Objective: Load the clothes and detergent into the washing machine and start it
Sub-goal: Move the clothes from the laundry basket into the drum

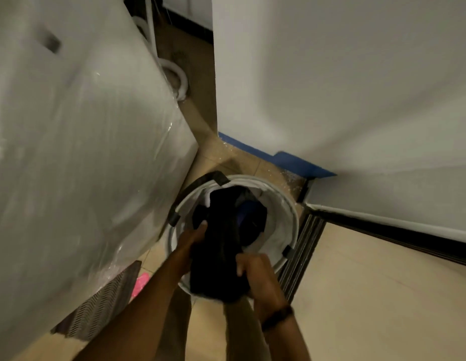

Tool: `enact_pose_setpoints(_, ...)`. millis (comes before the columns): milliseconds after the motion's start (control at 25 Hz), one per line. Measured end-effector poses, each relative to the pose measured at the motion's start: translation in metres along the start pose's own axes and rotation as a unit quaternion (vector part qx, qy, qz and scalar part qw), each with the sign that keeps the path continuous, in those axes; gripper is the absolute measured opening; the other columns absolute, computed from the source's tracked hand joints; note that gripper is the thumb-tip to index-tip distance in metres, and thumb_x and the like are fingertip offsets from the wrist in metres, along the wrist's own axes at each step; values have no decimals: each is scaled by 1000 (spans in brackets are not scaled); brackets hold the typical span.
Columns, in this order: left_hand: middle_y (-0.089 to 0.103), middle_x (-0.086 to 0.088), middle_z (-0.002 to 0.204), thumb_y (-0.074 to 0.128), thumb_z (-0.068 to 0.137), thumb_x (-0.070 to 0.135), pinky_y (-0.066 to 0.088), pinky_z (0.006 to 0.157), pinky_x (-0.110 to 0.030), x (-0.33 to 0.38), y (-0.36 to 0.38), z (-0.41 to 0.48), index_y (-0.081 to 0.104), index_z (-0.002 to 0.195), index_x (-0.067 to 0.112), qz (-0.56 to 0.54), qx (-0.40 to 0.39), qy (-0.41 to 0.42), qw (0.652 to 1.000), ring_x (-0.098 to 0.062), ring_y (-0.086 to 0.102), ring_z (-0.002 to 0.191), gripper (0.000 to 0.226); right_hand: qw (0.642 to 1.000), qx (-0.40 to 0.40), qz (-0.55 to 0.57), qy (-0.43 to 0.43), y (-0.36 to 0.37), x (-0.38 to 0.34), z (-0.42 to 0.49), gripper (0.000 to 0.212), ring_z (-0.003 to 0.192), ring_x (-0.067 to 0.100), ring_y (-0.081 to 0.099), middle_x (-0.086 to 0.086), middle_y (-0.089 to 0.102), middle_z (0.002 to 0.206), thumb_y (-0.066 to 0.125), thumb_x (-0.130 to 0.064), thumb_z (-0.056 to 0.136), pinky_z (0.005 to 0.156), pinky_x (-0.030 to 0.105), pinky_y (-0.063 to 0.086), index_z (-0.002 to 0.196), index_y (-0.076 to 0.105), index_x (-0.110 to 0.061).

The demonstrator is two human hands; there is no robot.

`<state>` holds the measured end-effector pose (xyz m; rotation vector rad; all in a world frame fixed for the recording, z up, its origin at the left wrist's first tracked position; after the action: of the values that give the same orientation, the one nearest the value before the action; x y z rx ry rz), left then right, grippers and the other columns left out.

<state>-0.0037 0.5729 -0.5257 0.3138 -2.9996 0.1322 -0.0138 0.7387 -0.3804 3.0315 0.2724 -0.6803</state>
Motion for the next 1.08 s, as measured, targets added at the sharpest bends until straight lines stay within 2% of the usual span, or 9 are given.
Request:
enact_pose_setpoints(120, 66, -2, 124, 77, 58, 73, 51, 99, -47, -6, 5, -21, 62, 123, 25, 25, -53, -37, 998, -27, 61, 116, 83, 996, -77, 27, -39, 8, -27, -99, 21, 45, 8, 37, -7, 41, 43, 50, -11, 55, 51, 23, 28, 37, 44, -22)
enact_pose_setpoints(280, 66, -17, 116, 81, 78, 25, 59, 66, -29, 13, 29, -113, 63, 118, 3, 7, -107, -48, 993, -26, 65, 87, 49, 989, -123, 79, -33, 5, -28, -171, 10, 47, 2, 47, -7, 53, 49, 62, -19, 48, 50, 15, 37, 57, 66, -17)
enact_pose_setpoints(360, 61, -21, 113, 61, 92, 6, 52, 74, -32, 23, 26, -146, 55, 128, -6, 55, -36, 10, 998, -35, 61, 88, 38, 989, -14, 142, -29, -6, -29, -180, 15, 37, 10, 43, 3, 48, 45, 66, -12, 48, 40, 19, 34, 62, 67, -9)
enact_pose_setpoints(440, 55, -20, 132, 50, 98, 9, 41, 91, -32, 33, 19, -181, 51, 134, -2, 157, -7, 83, 984, -37, 54, 117, 38, 981, 155, 108, -37, -28, -16, -166, 14, 42, 16, 47, 7, 54, 53, 66, -8, 72, 43, 25, 39, 85, 70, -8)
enact_pose_setpoints(560, 43, -10, 144, 47, 99, 17, 40, 101, -27, 23, -2, -241, 44, 144, 15, 288, -28, 192, 938, -25, 48, 128, 45, 961, 273, 36, -3, -44, 15, -121, 40, 82, 22, 66, 7, 68, 97, 61, -39, 83, 77, 45, 58, 117, 60, -19)
enact_pose_setpoints(680, 28, -2, 146, 48, 99, 19, 37, 90, -5, 5, -10, -283, 41, 144, 18, 382, -30, 333, 862, -3, 35, 117, 45, 975, 137, 168, 53, -14, 32, -64, 65, 104, 30, 66, 8, 66, 118, 66, -66, 75, 90, 52, 55, 124, 54, -26)
enact_pose_setpoints(840, 25, 8, 147, 50, 96, 24, 14, 99, -4, -11, -12, -291, 53, 133, 22, 469, -47, 412, 780, 6, 6, 108, 37, 975, -24, 198, 99, 29, 15, -40, 38, 94, 37, 68, 20, 68, 106, 74, -31, 83, 85, 45, 56, 107, 62, -5)
enact_pose_setpoints(920, 29, 9, 145, 57, 89, 31, 19, 101, -4, -10, -27, -282, 54, 131, 25, 450, -66, 408, 792, 1, 19, 119, 42, 982, -1, 161, 96, 31, 11, -49, 10, 71, 29, 61, 17, 61, 82, 65, -12, 86, 66, 38, 52, 84, 59, -4)
enact_pose_setpoints(1080, 50, 7, 133, 62, 81, 52, 48, 99, -23, 7, -69, -284, 55, 130, 31, 247, -221, 265, 906, -10, 52, 123, 53, 974, 41, 210, 70, 13, 6, -107, 13, 74, 30, 58, 15, 58, 79, 64, -19, 82, 66, 40, 49, 86, 58, -8)
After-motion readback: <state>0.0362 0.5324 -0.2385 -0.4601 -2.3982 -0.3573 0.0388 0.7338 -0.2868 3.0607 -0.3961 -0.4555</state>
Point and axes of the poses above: each hand's wrist, its own z-axis towards the middle knuckle, its own y-axis out of the palm, x = y × z, the point moved 4 cm from there along z, towards the middle knuckle
